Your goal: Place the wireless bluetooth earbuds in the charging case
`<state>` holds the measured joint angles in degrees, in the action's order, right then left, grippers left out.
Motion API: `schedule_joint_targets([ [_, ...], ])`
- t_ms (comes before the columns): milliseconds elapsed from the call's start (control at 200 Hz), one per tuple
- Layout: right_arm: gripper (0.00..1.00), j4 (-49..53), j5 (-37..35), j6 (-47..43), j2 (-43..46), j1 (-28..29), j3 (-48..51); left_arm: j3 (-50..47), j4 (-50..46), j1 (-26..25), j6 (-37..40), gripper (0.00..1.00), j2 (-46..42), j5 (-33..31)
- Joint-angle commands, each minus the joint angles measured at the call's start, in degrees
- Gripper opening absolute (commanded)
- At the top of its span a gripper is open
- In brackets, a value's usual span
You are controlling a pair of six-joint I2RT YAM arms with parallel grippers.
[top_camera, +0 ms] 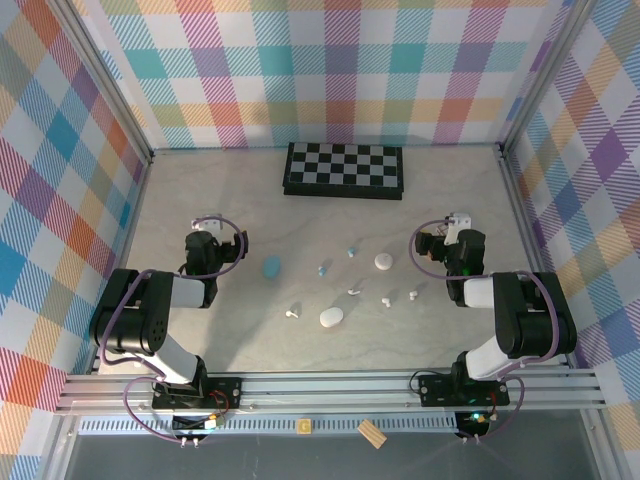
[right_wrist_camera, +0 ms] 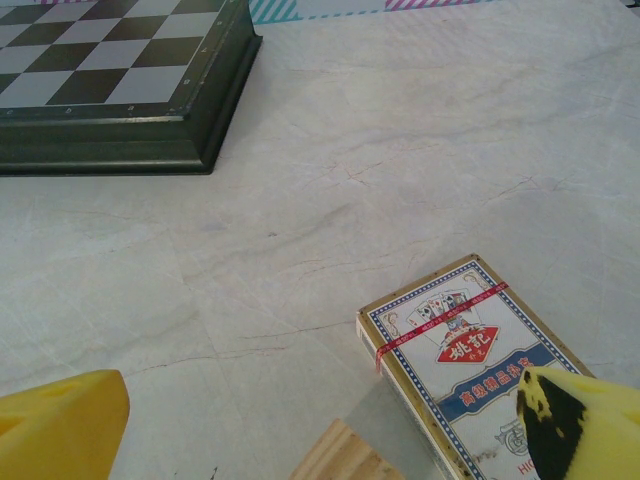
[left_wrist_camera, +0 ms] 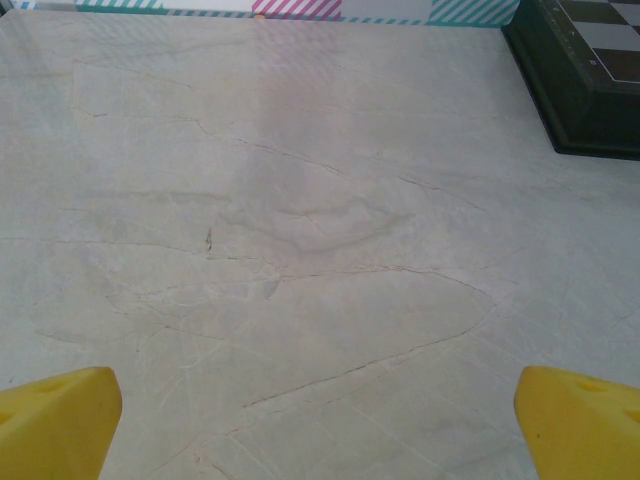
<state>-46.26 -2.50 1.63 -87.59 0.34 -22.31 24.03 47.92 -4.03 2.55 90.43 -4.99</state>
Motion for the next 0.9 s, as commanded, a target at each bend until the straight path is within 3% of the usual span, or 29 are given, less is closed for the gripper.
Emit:
schedule_joint_targets([
  [0,0.99,0.54,2.80,-0.98,0.04,0.26,-1.83,0.16,0.34,0.34,-0.41,1.00,0.17,0.91],
  [225,0.99,3.63,4.50,-2.21,3.06,0.44,-2.34,0.28,-1.72,-0.19,0.26,1.00,-2.37,1.29],
  [400,0.99,18.49,4.69,-5.24,12.86,3.12,-5.29,0.66,-9.81,-2.76,2.41,1.00,-11.75,-1.54],
  [575,0.99,32.39,13.08,-6.77,20.89,6.34,-9.09,4.42,-24.55,-6.04,3.04,1.00,-22.76,-0.40],
  [745,0.99,42.07,15.01,-17.25,24.40,17.73,-12.50,8.95,-39.93,-8.66,0.30,1.00,-31.69,4.74],
  [895,0.99,55.50,22.36,-28.04,22.52,27.87,-18.43,12.99,-52.23,-12.52,-1.70,1.00,-38.38,8.60],
])
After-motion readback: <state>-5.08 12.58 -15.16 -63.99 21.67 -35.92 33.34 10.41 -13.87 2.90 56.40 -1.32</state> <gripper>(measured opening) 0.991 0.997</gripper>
